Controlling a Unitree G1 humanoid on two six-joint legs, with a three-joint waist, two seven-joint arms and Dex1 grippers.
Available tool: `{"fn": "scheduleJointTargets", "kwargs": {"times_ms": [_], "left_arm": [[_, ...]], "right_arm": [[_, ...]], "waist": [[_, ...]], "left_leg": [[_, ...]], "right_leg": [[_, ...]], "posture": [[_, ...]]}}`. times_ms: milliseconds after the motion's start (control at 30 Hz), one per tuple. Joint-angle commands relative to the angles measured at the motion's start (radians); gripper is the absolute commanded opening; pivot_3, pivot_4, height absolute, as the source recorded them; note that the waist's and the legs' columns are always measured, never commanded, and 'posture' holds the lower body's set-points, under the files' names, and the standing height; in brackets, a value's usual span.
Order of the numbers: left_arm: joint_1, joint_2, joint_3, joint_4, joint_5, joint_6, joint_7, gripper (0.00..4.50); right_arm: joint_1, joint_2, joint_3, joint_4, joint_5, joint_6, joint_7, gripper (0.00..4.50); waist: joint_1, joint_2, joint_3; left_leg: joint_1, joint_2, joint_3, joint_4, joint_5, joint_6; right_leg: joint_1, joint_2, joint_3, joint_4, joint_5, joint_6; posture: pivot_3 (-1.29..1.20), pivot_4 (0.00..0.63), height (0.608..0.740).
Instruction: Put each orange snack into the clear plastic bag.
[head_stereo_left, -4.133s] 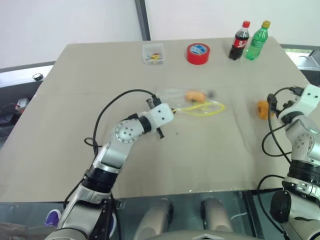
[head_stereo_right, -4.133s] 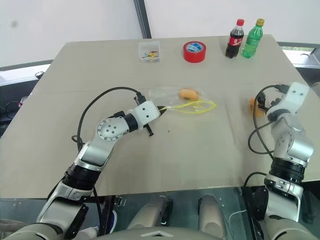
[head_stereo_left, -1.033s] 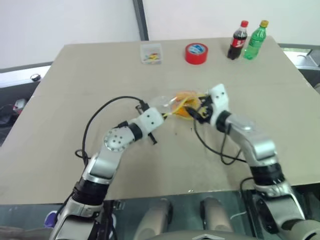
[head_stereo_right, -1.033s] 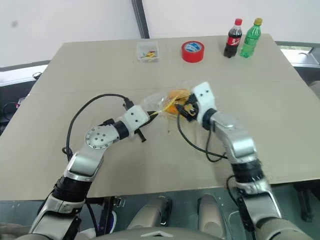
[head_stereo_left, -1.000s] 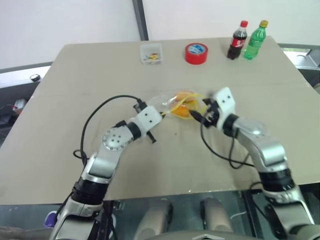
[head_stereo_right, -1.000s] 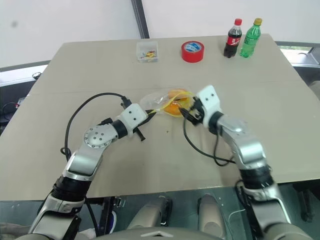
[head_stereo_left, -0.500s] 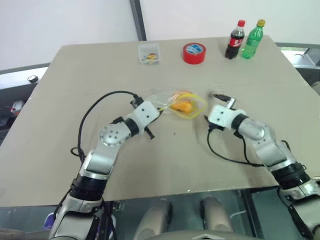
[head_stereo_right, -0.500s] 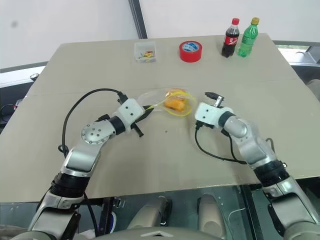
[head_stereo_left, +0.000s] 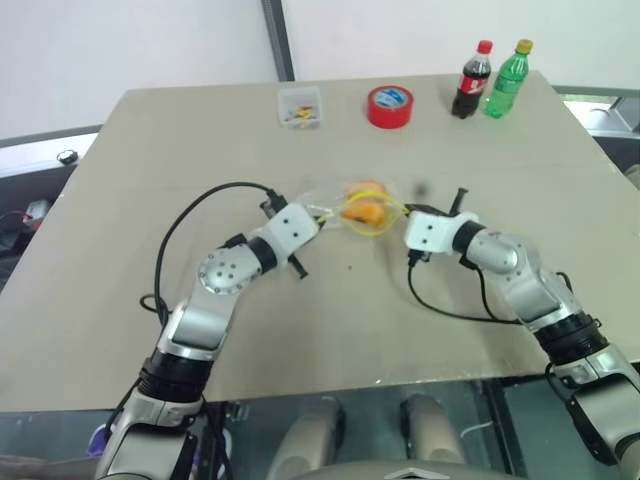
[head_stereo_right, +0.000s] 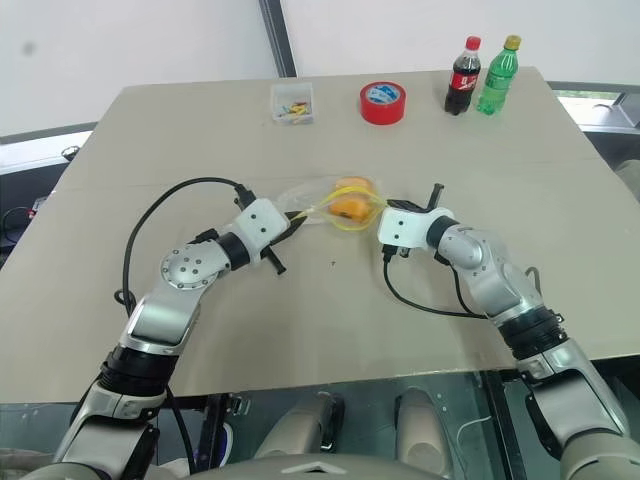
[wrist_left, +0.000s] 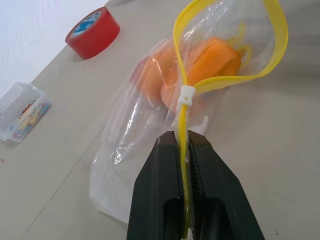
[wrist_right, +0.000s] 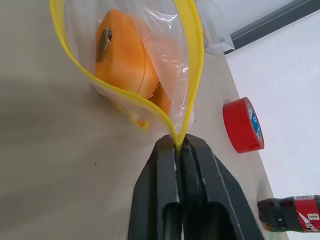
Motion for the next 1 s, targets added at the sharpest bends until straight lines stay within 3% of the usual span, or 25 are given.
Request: {"fn": "scheduleJointTargets", "kwargs": {"times_ms": [33,133,333,500,600,667,900,1000], "left_arm": [[-0.034,0.004,0.033,-0.035,-0.020,-0.026,0.011,0.00],[-0.142,0.000,0.066,0.053,-0.047,-0.045,0.016,0.00],[-0.523,0.016,0.050,0.537,0.003,-0.275,0.069,0.00],[-0.651,0.018,0.043,0.699,0.009,-0.420,0.086,0.00],[-0.618,0.022,0.052,0.670,-0.001,-0.471,0.094,0.00],[-0.509,0.022,0.047,0.534,-0.023,-0.476,0.068,0.00],[-0.094,0.025,-0.043,0.156,0.022,-0.403,0.020,0.00],[-0.046,0.010,-0.064,0.098,0.034,-0.352,0.016,0.00]], "right_arm": [[-0.014,-0.010,-0.073,-0.019,0.021,0.012,-0.009,0.03],[-0.088,-0.011,-0.121,0.069,0.021,0.017,-0.054,0.03],[-0.377,-0.041,-0.153,0.431,0.004,-0.056,-0.209,0.03],[-0.437,-0.090,-0.204,0.469,0.044,-0.096,-0.241,0.03],[-0.357,-0.117,-0.239,0.357,0.089,-0.091,-0.205,0.03],[-0.214,-0.141,-0.257,0.192,0.113,-0.055,-0.152,0.03],[0.238,-0.142,-0.255,-0.196,0.164,0.112,-0.040,0.03],[0.342,-0.178,-0.253,-0.278,0.165,0.131,0.019,0.87]], "waist": [[0.001,0.000,0.000],[0.004,0.000,0.000],[-0.003,-0.001,0.000],[-0.011,-0.001,0.000],[-0.018,-0.001,0.000],[-0.020,-0.001,-0.001],[-0.033,-0.001,0.000],[-0.010,0.001,0.001]], "left_leg": [[0.000,0.000,0.000,0.000,0.000,0.000],[0.000,0.000,0.000,0.000,0.000,0.000],[0.000,0.000,0.000,0.001,0.000,-0.001],[-0.004,0.000,-0.001,-0.003,0.000,0.000],[-0.012,0.000,-0.001,-0.001,0.000,0.000],[-0.022,0.000,-0.003,0.002,0.000,0.000],[-0.018,-0.001,0.002,0.001,0.000,0.001],[-0.011,0.000,0.002,0.003,0.000,0.000]], "right_leg": [[0.000,0.000,0.000,0.000,0.000,0.000],[0.000,0.000,0.000,0.000,0.000,0.000],[0.000,0.000,-0.001,-0.001,0.002,-0.001],[-0.001,0.000,-0.001,-0.012,0.002,-0.001],[-0.008,-0.001,-0.002,-0.014,0.002,-0.001],[-0.016,-0.002,-0.004,-0.010,0.003,0.000],[-0.018,-0.003,-0.002,-0.001,0.003,-0.001],[-0.013,0.000,-0.002,0.004,0.005,-0.002]], "posture": [[0.00,0.150,0.740],[0.00,0.150,0.740],[0.00,0.150,0.740],[0.00,0.150,0.740],[0.00,0.150,0.740],[0.00,0.150,0.740],[0.00,0.150,0.740],[0.00,0.150,0.740]]}}
